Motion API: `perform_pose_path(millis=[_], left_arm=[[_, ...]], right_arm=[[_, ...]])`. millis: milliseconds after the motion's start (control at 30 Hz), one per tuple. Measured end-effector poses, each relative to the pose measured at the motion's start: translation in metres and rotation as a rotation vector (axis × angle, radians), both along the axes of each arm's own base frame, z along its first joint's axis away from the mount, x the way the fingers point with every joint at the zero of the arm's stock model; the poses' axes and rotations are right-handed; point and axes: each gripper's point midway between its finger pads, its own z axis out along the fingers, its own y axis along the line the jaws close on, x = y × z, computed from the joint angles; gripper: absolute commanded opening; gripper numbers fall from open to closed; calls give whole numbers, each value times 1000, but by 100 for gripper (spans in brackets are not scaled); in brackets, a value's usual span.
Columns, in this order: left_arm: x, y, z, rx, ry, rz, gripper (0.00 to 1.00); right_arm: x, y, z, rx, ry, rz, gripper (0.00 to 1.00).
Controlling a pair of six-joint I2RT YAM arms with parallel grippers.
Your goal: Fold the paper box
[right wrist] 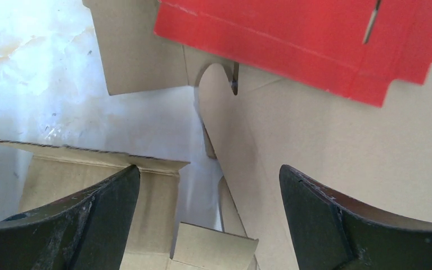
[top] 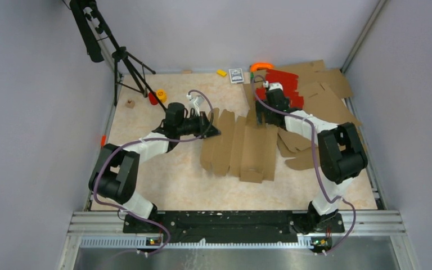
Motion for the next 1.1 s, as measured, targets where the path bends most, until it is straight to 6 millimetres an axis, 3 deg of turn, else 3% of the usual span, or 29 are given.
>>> perform_pose_path(millis=[300,533,667,767,933,1100], left_arm=[[2,1,2,17,-31,10,9],[3,1,3,19,-38,14,9],[1,2,3,18,-41,14,10],[-3,4,5,12,-53,14,10],[-8,5,17,-12,-103,13,10],[-9,7,27,-26,-143,29,5]], right_arm=[[-8,-8,-11,346,149,-38,94],[-45,7,-5,524,214,16,94],[-60,20,-2,598,240,57,89],[-67,27,-4,640,265,75,80],[-75,33,-6,682,289,89,76],[-75,39,14,708,245,131,76]])
